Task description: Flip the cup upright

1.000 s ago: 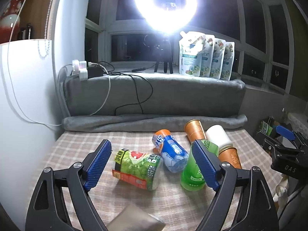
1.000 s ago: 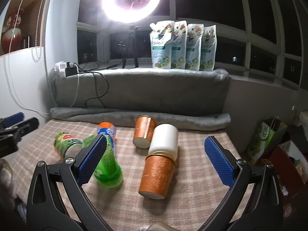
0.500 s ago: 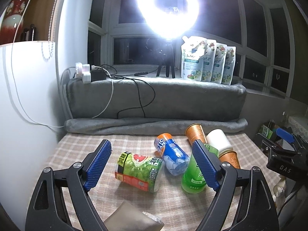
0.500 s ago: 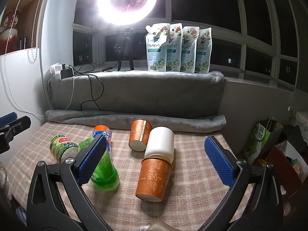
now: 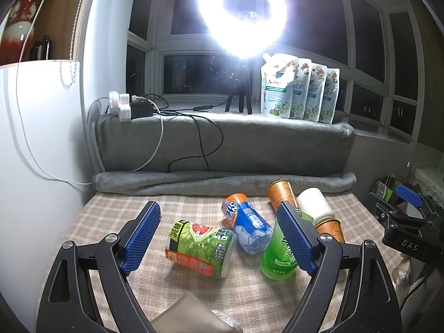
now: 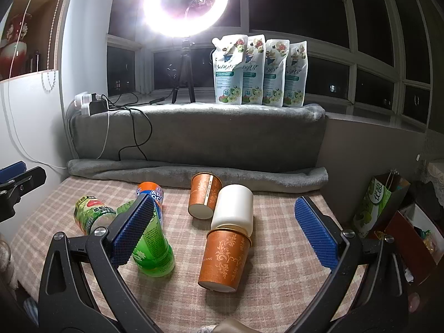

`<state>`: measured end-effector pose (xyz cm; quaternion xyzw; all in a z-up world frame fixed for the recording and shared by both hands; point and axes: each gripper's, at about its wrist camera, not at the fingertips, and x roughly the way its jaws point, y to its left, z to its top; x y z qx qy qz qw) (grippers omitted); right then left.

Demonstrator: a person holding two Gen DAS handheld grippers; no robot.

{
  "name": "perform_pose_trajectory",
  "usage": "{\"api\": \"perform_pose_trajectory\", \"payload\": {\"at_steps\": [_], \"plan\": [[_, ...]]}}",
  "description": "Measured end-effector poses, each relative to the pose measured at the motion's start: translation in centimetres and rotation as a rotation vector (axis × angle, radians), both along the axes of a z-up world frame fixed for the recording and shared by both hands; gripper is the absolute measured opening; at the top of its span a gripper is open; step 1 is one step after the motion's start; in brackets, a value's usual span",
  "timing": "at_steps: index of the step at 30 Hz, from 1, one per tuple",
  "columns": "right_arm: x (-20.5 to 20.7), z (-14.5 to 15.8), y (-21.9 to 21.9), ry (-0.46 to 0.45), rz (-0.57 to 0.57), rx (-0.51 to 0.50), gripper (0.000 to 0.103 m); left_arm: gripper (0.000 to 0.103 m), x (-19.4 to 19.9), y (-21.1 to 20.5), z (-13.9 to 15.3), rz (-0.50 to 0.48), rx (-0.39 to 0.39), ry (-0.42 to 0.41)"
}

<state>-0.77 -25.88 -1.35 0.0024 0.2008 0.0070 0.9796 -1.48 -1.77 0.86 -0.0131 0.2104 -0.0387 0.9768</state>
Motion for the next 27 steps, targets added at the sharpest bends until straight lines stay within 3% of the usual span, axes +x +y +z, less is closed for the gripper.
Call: {"api": "perform_pose_trajectory", "payload": {"at_steps": [27], "plan": [[-0.04, -0.07, 0.13, 0.001, -0.002, -0.001, 0.103, 0.086, -0.1, 0.16, 0.45, 0.004, 0.002, -0.013]]}}
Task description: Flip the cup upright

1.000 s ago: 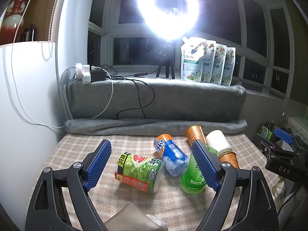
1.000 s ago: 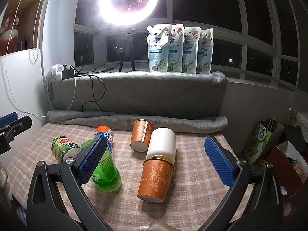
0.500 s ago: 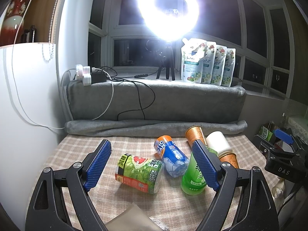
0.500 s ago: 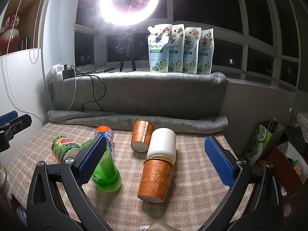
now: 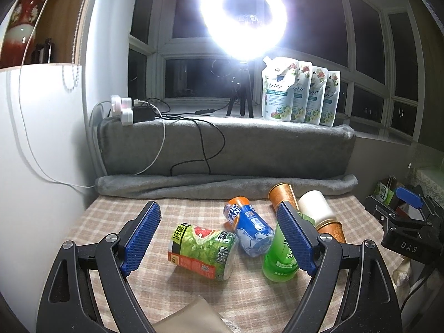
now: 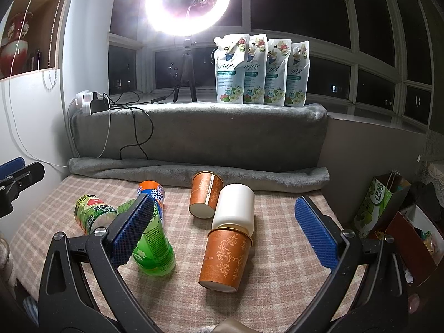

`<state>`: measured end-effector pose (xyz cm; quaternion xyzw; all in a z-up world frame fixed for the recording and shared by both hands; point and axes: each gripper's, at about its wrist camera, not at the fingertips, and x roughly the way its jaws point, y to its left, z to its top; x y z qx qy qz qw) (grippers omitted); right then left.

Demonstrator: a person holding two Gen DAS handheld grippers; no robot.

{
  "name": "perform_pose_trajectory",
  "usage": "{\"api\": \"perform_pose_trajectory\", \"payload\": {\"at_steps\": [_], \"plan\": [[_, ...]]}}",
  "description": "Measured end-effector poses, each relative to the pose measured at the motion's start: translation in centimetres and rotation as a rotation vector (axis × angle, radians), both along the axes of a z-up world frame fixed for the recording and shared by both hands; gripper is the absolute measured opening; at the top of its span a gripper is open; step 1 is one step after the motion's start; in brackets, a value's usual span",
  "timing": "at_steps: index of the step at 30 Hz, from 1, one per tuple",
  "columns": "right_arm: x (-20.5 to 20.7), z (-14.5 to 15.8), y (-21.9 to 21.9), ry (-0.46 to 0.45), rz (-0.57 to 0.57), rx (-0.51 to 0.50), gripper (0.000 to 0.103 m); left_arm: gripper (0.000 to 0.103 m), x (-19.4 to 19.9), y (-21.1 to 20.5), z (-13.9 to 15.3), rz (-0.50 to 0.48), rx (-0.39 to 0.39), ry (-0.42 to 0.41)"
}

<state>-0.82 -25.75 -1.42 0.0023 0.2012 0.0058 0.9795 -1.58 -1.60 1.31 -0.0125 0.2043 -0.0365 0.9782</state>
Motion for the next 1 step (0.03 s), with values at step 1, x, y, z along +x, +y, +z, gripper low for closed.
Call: {"api": "perform_pose_trajectory", "payload": {"at_steps": [1], "plan": [[0.0, -0.03, -0.02, 0.0, 0.0, 0.0, 0.103, 0.086, 0.01, 0.04, 0.02, 0.0, 0.0, 0.0]]}}
